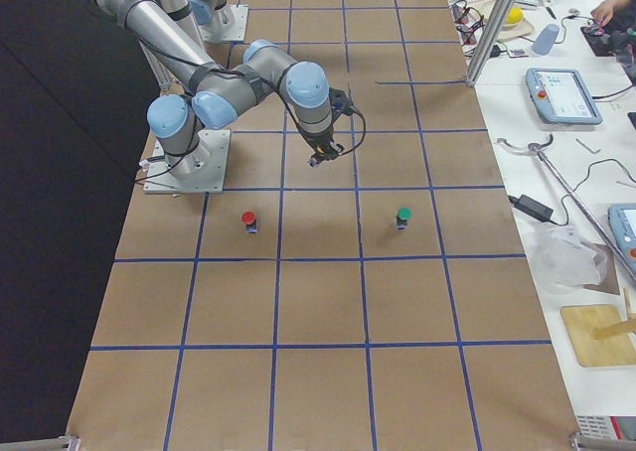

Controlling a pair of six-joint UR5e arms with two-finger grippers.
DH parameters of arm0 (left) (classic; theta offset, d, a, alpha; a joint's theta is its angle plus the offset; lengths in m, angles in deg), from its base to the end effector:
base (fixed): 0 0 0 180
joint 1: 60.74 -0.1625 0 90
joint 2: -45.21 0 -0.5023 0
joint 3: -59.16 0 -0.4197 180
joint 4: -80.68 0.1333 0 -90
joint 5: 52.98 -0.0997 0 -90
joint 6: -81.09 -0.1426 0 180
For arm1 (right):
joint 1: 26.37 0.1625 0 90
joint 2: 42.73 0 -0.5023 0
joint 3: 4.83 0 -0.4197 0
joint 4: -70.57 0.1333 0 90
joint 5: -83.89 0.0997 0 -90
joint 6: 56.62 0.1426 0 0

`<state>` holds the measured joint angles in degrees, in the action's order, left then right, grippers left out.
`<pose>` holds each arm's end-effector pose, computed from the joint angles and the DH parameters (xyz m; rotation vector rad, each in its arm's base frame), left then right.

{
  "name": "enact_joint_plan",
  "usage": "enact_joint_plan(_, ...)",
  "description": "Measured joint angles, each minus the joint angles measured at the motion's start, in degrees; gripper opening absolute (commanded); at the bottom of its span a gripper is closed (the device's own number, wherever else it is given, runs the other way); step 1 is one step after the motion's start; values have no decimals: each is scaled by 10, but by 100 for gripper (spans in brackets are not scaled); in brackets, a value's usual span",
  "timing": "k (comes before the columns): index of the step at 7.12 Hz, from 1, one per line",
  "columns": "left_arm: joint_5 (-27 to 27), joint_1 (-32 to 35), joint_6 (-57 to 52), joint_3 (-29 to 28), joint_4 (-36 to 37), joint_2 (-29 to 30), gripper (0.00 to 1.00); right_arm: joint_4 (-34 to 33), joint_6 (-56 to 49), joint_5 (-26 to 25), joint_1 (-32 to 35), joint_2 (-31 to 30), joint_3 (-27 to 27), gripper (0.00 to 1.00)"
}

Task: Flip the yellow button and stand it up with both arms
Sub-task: 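Carry the button with the right gripper down toward the table near the green button, then set the button upright on its base and open the right gripper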

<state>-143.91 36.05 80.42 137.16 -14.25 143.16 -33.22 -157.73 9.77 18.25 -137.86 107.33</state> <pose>-0.1993 -0.5660 0.5455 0.2035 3.1179 0.0226 -0.1980 -0.4374 0.3973 -1.3847 2.6443 -0.3743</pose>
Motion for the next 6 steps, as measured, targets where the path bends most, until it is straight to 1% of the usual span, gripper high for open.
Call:
enact_joint_plan(1, -1, -12, 1, 38, 42, -23, 100, -17, -72, 10, -17, 18, 2, 25)
enact_joint_plan(2, -2, -23, -1, 81, 102, -46, 100, -41, -126, 22, -38, 51, 3, 25)
enact_joint_plan(3, -3, -31, -2, 105, 120, -64, 100, -73, -174, 37, -57, 91, 3, 26)
enact_joint_plan(4, -3, -41, -2, 111, 110, -74, 100, -100, -217, 53, -70, 126, 3, 26)
enact_joint_plan(6, -2, -60, -3, 110, 92, -81, 100, -121, -275, 66, -87, 171, 2, 27)
